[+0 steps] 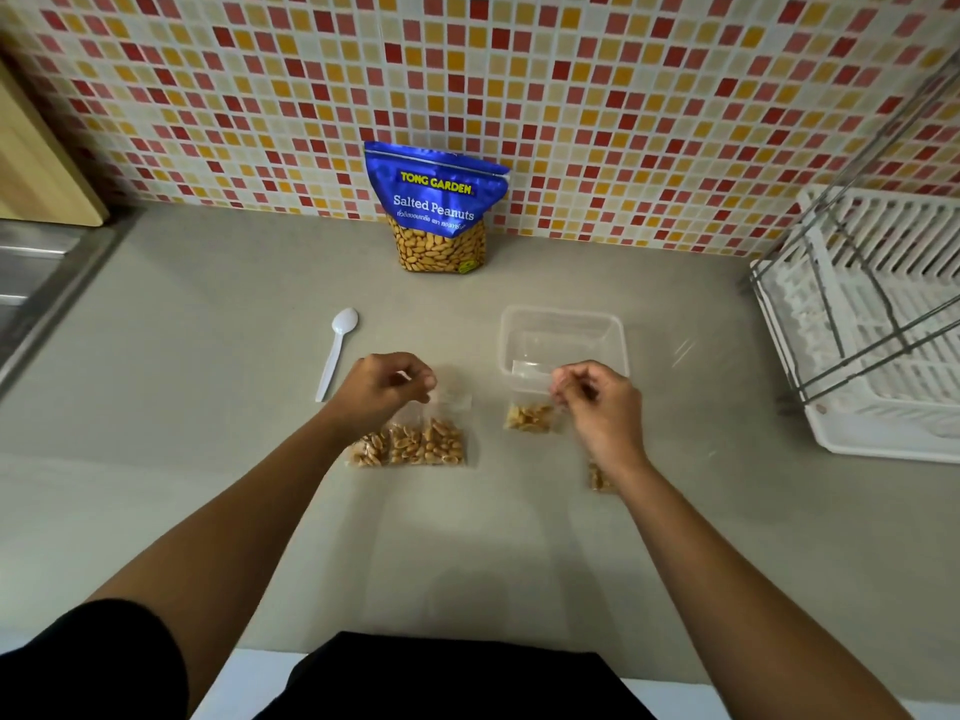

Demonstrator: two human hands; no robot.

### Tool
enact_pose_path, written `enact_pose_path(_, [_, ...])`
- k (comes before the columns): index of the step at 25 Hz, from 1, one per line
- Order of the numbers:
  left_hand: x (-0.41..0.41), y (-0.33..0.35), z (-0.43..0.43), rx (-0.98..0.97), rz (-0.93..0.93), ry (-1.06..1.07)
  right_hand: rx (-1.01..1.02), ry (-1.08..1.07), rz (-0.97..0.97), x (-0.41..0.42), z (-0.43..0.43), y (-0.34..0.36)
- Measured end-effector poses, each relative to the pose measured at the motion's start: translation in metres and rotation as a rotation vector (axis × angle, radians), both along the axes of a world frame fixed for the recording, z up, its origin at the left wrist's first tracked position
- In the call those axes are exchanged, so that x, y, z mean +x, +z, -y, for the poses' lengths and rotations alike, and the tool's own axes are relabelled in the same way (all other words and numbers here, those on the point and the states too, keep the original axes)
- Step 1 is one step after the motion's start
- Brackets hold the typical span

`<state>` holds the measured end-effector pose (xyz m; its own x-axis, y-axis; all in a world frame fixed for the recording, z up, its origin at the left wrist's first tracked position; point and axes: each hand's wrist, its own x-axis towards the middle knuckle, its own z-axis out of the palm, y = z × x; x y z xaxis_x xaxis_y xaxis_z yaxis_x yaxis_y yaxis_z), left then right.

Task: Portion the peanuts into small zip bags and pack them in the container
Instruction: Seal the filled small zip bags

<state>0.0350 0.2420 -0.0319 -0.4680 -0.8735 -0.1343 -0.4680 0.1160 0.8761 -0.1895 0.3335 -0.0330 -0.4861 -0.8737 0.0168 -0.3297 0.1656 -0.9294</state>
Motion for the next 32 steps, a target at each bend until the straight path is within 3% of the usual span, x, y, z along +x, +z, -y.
enact_pose_path(4, [-0.015,-0.011,-0.025,0.1,-0.065,-0.079,0.092,0.186,0.085,0.013,0.001,0.01])
enact_pose_path(8, [-0.028,-0.019,-0.043,0.411,-0.285,-0.043,0.082,0.167,0.221,0.026,0.014,0.014])
enact_pose_path(12, [-0.026,-0.025,-0.051,0.39,-0.249,0.104,0.171,0.096,0.511,0.027,0.023,-0.009])
enact_pose_path(14, [-0.03,-0.031,-0.061,0.351,-0.172,0.247,0.252,0.068,0.533,0.03,0.026,-0.032])
enact_pose_path(19, [-0.038,-0.044,-0.073,0.025,0.265,0.294,0.338,0.085,0.02,0.036,0.03,-0.07])
enact_pose_path(23, [-0.045,-0.039,-0.074,-0.147,0.543,0.225,0.388,0.132,-0.094,0.035,0.033,-0.071])
enact_pose_path(26, [-0.049,-0.037,-0.078,-0.26,0.461,0.238,0.372,0.148,-0.024,0.018,0.025,-0.058])
enact_pose_path(28, [-0.063,-0.037,-0.081,-0.314,0.362,0.168,0.253,0.031,-0.012,-0.005,0.011,-0.049])
enact_pose_path(30, [-0.089,-0.041,-0.08,-0.31,0.297,0.076,0.2,-0.15,-0.143,-0.035,-0.005,-0.049])
enact_pose_path(32, [-0.121,-0.049,-0.076,-0.237,0.273,-0.015,0.285,-0.312,-0.251,-0.064,-0.023,-0.053])
